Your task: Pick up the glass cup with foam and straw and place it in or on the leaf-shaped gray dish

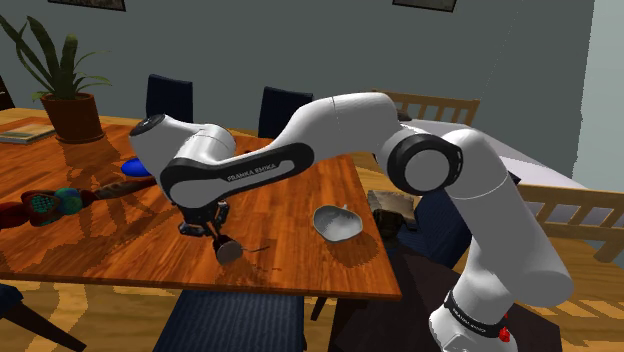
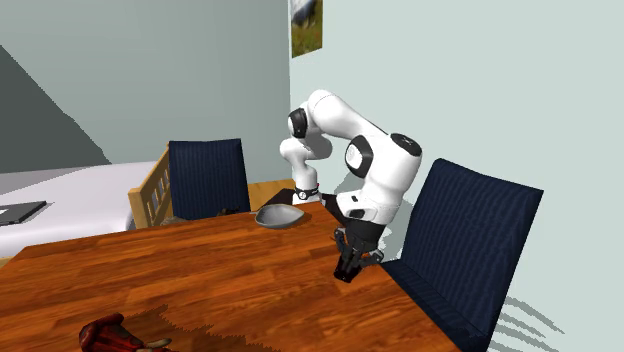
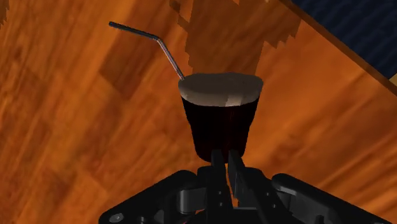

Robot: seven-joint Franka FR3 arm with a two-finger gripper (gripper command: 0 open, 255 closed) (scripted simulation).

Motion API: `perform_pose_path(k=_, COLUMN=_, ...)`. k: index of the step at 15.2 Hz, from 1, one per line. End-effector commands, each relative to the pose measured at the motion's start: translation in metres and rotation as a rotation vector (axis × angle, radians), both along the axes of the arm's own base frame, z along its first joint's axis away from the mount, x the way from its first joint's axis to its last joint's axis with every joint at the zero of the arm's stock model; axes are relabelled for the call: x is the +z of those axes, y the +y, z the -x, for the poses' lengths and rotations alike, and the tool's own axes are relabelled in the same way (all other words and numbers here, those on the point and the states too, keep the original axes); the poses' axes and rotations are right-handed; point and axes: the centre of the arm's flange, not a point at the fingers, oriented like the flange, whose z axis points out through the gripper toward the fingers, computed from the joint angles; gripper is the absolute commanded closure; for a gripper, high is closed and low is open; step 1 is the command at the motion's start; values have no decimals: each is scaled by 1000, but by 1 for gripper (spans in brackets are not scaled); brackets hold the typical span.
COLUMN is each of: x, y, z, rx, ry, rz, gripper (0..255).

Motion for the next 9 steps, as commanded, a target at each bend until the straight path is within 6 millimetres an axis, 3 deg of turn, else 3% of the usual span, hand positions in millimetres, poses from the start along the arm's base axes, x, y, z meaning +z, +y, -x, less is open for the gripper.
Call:
perform_pose_path(k=1, x=-6, y=4, z=3, rx=-1, ry=22, rz=-7, gripper=255)
perform_pose_path(k=4, x=-3, y=4, z=3, rx=-1, ry=22, rz=-7, gripper=255)
perform_pose_path(k=5, x=8, y=7, z=2, rx=1, ry=4, rz=-18, gripper=255)
perform_pose_path(k=6, x=8, y=7, z=2, rx=1, ry=4, rz=-18, gripper=0)
perform_pose_path(k=9, x=17, y=4, z=51, rx=119, ry=-32, rz=-46, gripper=0)
